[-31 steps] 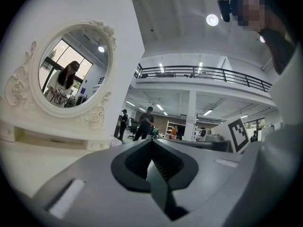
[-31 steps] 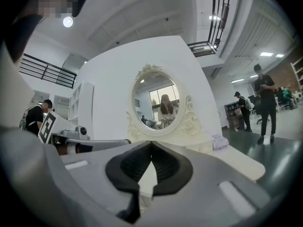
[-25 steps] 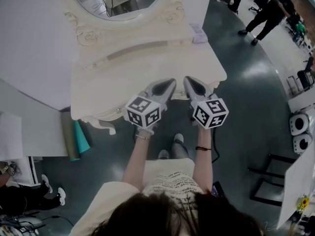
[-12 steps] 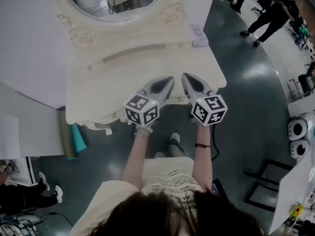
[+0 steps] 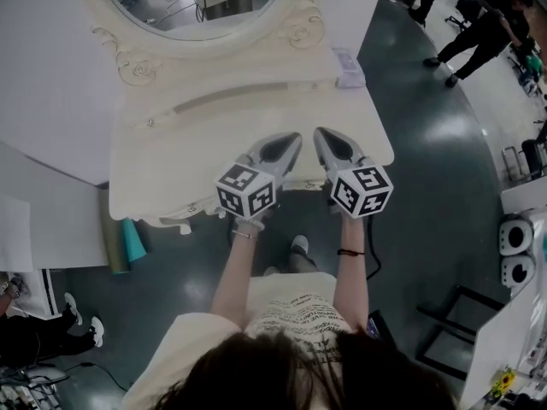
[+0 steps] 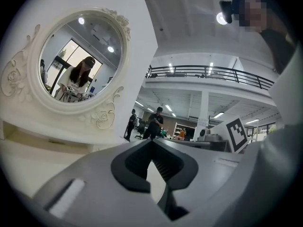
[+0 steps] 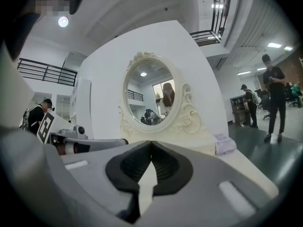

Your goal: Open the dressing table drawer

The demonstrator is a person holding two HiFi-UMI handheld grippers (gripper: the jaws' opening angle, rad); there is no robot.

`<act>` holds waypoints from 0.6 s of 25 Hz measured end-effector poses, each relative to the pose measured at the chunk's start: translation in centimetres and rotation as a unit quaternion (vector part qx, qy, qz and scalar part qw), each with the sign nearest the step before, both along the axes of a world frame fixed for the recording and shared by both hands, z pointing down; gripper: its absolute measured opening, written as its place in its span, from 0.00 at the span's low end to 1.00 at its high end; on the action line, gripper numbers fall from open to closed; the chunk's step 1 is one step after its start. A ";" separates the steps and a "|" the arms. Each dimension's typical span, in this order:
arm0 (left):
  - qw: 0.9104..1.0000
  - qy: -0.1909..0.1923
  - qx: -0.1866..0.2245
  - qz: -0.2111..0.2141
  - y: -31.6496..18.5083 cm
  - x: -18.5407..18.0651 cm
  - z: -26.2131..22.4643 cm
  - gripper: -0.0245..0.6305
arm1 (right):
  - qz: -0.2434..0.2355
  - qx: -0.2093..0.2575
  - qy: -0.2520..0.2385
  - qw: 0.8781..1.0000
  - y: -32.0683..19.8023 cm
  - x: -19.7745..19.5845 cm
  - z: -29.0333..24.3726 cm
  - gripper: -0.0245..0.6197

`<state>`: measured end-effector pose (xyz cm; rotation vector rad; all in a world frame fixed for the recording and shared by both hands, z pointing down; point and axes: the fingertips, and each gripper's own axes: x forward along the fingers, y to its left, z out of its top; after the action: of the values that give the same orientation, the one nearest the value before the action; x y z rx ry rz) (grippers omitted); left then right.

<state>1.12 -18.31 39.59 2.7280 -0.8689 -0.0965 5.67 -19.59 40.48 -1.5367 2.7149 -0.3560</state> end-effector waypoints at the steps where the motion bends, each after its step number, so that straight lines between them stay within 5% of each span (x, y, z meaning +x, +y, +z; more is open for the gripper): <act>1: 1.000 0.000 -0.001 -0.001 -0.3 0.2 0.1 0.04 | -0.002 0.000 0.000 1.000 -0.3 0.2 0.0 0.04; 15: 0.999 -0.011 -0.020 -0.035 -5.1 3.3 1.6 0.04 | -0.037 -0.017 -0.004 0.999 -5.6 3.6 1.3 0.04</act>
<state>4.45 -23.43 41.15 2.6664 -0.9626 -0.0627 9.24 -25.19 41.73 -1.4424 2.7778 -0.4098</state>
